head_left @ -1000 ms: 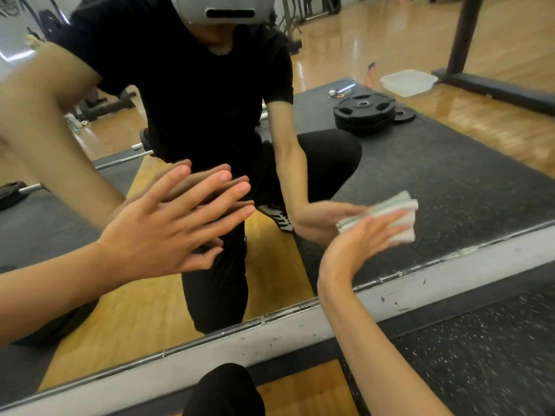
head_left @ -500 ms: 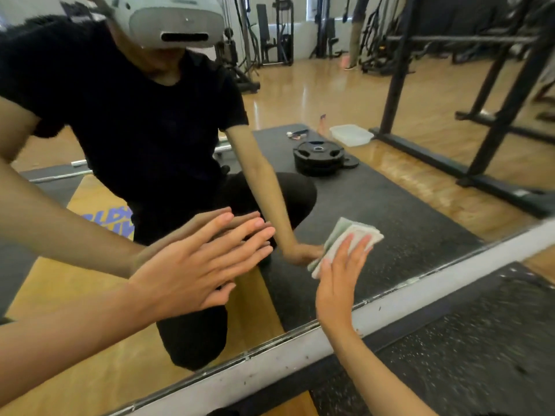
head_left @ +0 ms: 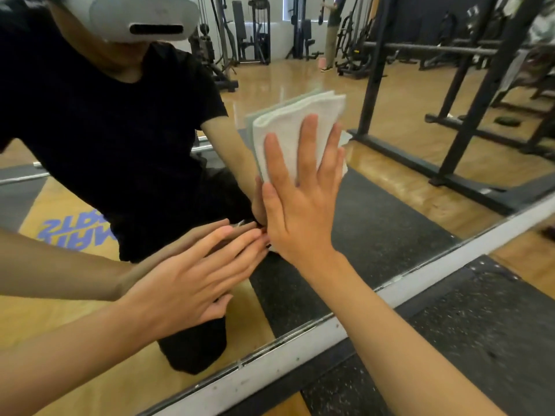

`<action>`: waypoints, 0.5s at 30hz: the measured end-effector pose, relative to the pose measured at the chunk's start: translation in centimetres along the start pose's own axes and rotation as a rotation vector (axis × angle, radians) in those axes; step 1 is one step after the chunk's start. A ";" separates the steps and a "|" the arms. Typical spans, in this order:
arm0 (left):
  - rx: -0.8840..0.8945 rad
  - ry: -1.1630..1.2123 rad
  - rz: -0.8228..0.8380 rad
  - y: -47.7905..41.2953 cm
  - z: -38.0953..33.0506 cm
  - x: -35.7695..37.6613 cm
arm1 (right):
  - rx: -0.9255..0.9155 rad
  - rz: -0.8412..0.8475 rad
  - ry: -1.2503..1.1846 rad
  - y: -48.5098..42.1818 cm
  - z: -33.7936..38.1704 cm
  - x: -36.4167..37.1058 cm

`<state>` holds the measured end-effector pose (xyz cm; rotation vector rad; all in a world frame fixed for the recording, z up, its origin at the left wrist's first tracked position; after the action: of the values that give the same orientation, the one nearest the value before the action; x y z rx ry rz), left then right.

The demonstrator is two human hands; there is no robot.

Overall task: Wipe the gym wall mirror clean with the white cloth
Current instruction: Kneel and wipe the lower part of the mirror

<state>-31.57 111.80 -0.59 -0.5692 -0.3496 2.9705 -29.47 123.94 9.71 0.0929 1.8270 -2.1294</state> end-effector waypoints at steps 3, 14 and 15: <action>0.031 -0.044 0.008 0.4 0.1 0.4 | -0.038 0.033 0.031 4.8 -4.0 0.9; -0.026 -0.121 0.048 -0.1 0.5 -1.0 | 0.719 0.153 -0.171 30.6 -20.2 3.3; -0.028 -0.131 0.056 -0.1 0.4 -1.2 | 0.758 0.173 -0.198 31.7 -20.7 3.2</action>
<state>-30.59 111.63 0.26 -0.3935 -0.3925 3.0695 -26.72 139.57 -24.79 0.1982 0.7991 -2.4698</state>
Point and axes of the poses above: each hand's wrist, its own y-axis away from the middle knuckle, its own x-axis out of the palm, z = x × y, the point moved 10 cm from there along -y, towards the middle knuckle, and after that the axes turned 3 degrees about -z, right-handed, at the moved point
